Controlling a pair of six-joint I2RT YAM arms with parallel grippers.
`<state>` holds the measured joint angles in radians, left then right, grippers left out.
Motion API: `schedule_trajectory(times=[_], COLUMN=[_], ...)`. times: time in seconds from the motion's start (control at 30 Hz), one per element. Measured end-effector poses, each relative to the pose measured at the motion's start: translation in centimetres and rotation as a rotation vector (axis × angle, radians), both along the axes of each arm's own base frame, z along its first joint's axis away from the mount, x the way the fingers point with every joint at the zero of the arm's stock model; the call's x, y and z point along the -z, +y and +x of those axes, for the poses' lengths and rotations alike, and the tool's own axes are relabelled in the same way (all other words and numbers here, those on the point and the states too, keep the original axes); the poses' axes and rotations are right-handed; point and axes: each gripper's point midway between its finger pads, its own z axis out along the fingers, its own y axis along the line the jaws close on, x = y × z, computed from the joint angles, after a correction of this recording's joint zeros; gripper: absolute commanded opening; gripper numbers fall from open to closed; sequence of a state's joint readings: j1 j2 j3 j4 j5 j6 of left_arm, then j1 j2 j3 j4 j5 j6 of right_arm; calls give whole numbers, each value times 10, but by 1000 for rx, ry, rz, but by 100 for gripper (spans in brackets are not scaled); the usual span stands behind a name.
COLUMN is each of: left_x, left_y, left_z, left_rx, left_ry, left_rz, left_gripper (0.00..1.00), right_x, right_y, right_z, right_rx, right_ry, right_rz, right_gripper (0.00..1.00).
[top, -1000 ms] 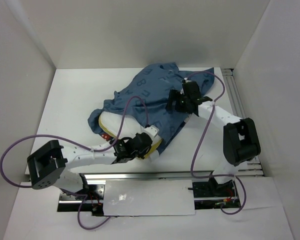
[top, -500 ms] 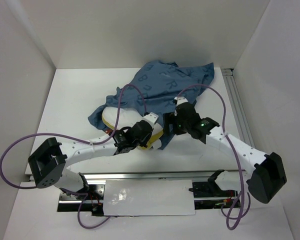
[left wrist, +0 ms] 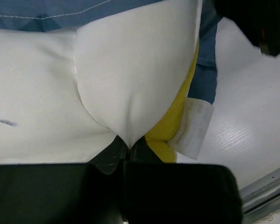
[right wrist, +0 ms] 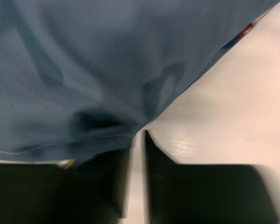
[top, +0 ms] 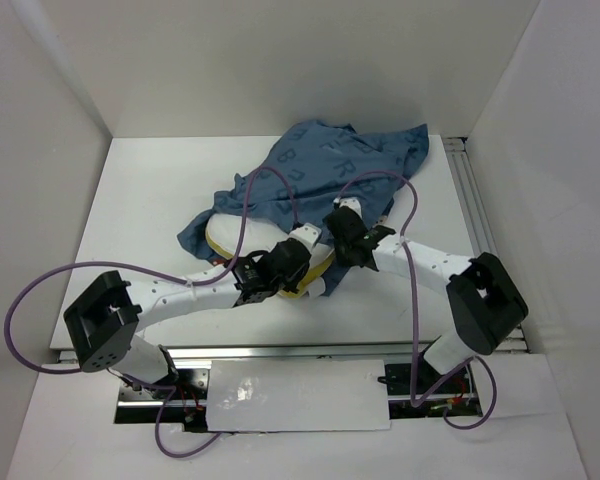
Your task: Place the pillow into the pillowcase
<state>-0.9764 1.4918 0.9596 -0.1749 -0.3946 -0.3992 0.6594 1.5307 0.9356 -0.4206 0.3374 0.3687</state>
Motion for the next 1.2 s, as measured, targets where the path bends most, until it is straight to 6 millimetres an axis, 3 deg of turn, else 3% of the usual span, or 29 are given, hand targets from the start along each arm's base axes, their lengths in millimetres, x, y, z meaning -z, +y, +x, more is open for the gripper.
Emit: schedule_trajectory(times=[0.03, 0.17, 0.27, 0.37, 0.57, 0.7, 0.83, 0.93, 0.97, 1.0, 1.03, 1.07, 1.13, 1.2], left_x=[0, -1, -7, -17, -66, -96, -117, -107, -98, -89, -79, -68, -43, -18], left_y=[1, 3, 0, -7, -16, -7, -1, 1, 3, 4, 6, 9, 21, 41], left_z=[0, 5, 20, 47, 79, 80, 76, 72, 69, 66, 62, 56, 41, 23], left_rx=[-2, -24, -82, -165, -288, -332, -333, -328, -324, -320, -316, -316, -316, -344], left_ry=[0, 3, 21, 31, -17, -65, -104, -91, -76, -58, -38, -10, 44, 99], left_rz=[1, -9, -34, -68, -199, -272, -333, -323, -309, -293, -280, -268, -215, -170], left_gripper=[0, 0, 0, 0, 0, 0, 0, 0, 2, 20, 32, 47, 59, 65], right_x=[-4, -19, -24, -54, -157, -215, -229, -220, -214, -205, -196, -188, -178, -174], right_y=[-1, 2, 15, 40, 87, 101, 107, 107, 106, 105, 104, 103, 102, 100], right_z=[6, 17, 7, -13, -72, -102, -120, -124, -126, -128, -131, -136, -146, -148], right_rx=[21, 26, -48, -175, -498, -639, -719, -729, -729, -732, -731, -734, -742, -743], right_ry=[-20, -63, -27, -33, -134, -212, -216, -186, -167, -143, -113, -77, -23, -12], right_rz=[-1, 20, 83, 204, 459, 582, 626, 621, 615, 608, 599, 592, 583, 566], right_gripper=[1, 0, 0, 0, 0, 0, 0, 0, 4, 13, 24, 47, 70, 77])
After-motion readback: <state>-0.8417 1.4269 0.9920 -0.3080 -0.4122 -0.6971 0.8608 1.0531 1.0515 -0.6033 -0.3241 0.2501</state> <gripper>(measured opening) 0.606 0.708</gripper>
